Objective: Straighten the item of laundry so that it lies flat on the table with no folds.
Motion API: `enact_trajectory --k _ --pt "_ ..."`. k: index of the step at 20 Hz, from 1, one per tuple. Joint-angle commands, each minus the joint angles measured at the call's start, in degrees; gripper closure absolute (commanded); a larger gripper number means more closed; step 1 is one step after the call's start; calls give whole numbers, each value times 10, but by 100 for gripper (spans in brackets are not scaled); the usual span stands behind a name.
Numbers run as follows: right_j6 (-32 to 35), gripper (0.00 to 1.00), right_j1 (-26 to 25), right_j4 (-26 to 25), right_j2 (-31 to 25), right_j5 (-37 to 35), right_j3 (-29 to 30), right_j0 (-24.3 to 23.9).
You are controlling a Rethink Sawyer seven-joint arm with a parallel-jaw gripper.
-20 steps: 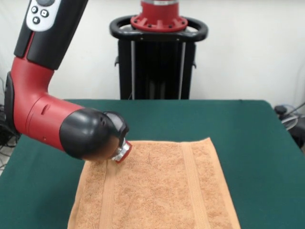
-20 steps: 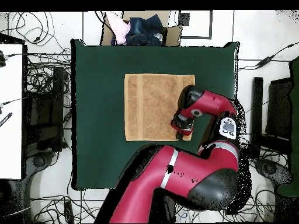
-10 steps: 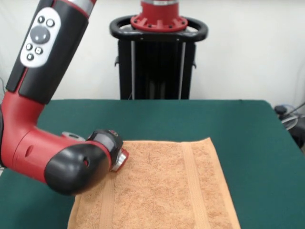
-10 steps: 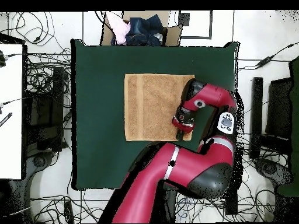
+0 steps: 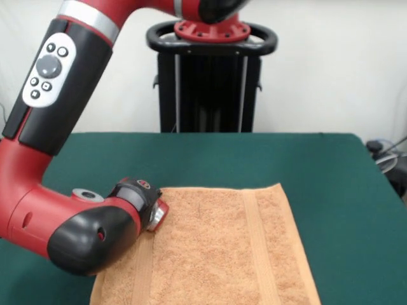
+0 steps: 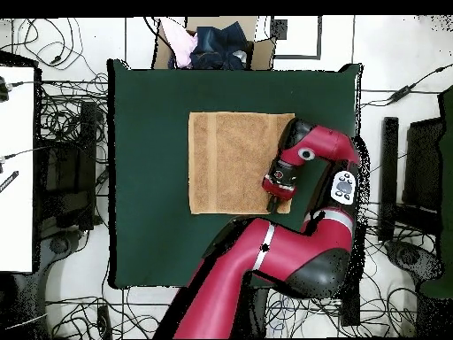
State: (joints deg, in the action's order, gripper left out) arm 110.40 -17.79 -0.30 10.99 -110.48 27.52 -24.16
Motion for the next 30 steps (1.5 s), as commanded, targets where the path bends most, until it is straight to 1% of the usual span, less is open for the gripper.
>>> enact_trajectory --k 1,8,13,17,22,24,26,27,28,30 --pt "-27 100 -222 -105 -44 391 46 -44" --pt "-50 100 -236 -84 -47 391 40 -58" --pt "-71 100 -246 -67 -49 363 36 -70" --pt "-80 100 -248 -52 -53 361 48 -80" --pt "-84 100 -248 -35 -54 377 63 -89" --pt "-77 100 -240 -31 -56 404 81 -90" --pt "-60 100 -222 -34 -56 453 112 -85" --pt "-54 100 -204 -45 -58 512 142 -79" --pt "-50 100 -194 -50 -60 542 158 -76" --pt "-47 100 -162 -75 -68 664 213 -71"
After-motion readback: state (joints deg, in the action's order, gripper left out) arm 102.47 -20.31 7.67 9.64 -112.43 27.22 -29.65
